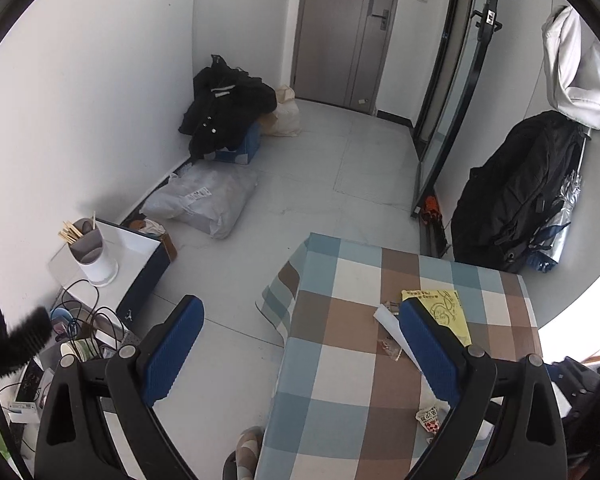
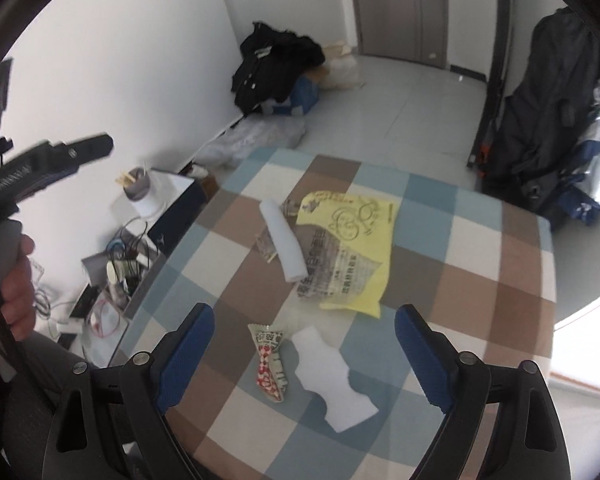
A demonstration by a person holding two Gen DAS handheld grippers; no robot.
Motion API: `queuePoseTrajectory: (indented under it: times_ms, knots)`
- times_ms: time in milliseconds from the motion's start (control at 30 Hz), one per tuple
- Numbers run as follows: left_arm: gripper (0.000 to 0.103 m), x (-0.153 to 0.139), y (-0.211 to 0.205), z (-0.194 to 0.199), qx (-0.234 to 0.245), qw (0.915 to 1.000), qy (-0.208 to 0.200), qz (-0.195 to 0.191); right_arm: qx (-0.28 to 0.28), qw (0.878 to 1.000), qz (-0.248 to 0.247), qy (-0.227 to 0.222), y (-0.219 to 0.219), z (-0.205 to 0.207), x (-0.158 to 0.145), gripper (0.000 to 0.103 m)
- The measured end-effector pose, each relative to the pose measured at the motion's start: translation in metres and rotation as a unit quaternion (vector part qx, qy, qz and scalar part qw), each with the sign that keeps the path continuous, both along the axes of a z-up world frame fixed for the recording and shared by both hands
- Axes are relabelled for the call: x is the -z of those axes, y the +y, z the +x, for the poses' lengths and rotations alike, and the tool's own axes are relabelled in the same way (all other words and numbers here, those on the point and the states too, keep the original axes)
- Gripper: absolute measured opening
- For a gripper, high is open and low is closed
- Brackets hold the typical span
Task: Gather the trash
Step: 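Lower the right gripper toward the green-white wrapper beside the white foam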
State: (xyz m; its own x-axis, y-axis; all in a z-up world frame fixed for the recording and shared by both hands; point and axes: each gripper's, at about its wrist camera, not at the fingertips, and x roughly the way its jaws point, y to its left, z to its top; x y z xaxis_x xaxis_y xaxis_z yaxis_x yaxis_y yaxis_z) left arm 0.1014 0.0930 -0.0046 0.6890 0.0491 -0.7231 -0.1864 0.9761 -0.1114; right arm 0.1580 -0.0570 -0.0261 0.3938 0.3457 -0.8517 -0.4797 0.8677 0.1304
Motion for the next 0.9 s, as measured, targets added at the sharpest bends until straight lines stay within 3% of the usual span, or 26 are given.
queuePoseTrajectory:
  times_ms: [100,233,367,500,600,733,900]
  knots:
    - [0.097,0.005,0.001,0.006,0.008,0.9998,0.015,-0.009,-0.005,1.000,-0.002,0.011,0.003,0.004,0.012,0.090]
    - [0.097,0.006,0.012,0.011,-0.026,0.9990,0.016,-0.032,0.018,0.999,0.017,0.048,-0.001,0.010,0.028,0.086]
    - [0.097,0.018,0.023,0.022,-0.057,0.9966,0.043,-0.041,0.009,0.999,-0.010,0.049,0.005,0.008,0.035,0.084]
    - [0.097,0.030,0.027,0.029,-0.074,0.9932,0.069,-0.058,-0.005,0.998,-0.022,0.065,0.007,0.009,0.044,0.071]
    - [0.097,0.030,0.023,0.030,-0.071,0.9939,0.070,-0.048,-0.002,0.997,-0.028,0.067,0.005,0.011,0.046,0.066]
    - [0.097,0.030,0.017,0.030,-0.067,0.9948,0.071,-0.029,-0.010,0.996,-0.031,0.082,0.004,0.012,0.051,0.046]
    - [0.097,0.035,0.017,0.033,-0.067,0.9937,0.084,-0.031,-0.009,0.994,-0.040,0.102,0.004,0.012,0.063,0.041]
